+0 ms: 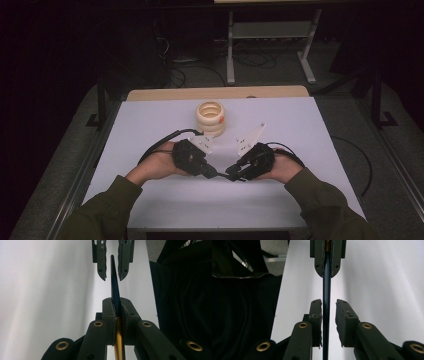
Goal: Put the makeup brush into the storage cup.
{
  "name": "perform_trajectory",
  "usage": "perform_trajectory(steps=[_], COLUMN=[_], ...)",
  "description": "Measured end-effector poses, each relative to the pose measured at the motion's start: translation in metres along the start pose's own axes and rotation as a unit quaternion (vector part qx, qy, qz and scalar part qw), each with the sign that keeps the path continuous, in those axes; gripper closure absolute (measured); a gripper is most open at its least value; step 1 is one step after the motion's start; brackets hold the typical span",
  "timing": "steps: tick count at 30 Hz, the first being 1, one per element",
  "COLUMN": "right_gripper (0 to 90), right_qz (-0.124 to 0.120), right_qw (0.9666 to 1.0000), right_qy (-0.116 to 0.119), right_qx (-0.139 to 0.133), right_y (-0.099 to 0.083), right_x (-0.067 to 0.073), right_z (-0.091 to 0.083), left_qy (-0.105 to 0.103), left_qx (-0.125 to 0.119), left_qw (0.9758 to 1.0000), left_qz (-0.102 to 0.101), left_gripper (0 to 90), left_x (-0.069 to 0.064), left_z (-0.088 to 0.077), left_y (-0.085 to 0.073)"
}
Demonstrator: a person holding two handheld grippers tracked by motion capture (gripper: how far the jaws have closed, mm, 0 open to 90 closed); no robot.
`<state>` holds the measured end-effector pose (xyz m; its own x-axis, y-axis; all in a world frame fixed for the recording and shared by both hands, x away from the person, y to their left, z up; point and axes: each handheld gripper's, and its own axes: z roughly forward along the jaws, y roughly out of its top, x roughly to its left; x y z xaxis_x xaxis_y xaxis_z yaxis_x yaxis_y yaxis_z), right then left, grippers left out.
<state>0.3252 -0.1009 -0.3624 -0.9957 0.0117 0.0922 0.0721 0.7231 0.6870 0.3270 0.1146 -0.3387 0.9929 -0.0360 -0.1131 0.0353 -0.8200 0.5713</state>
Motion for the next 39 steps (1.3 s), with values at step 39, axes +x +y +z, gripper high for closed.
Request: perform_trajectory(steps=[39], right_gripper=[82.8], right_qz=[0.002], right_qw=[0.9945], right_qy=[0.026], right_qx=[0.101], right_y=[0.016], right_x=[-0.002], right_z=[0.018], left_qy=[0.007], left_qx=[0.015], left_qw=[0.9998], left_qz=[0.01], left_gripper=[83.3], left_x=[-0.002], left_z=[0.0], left_y=[0.003])
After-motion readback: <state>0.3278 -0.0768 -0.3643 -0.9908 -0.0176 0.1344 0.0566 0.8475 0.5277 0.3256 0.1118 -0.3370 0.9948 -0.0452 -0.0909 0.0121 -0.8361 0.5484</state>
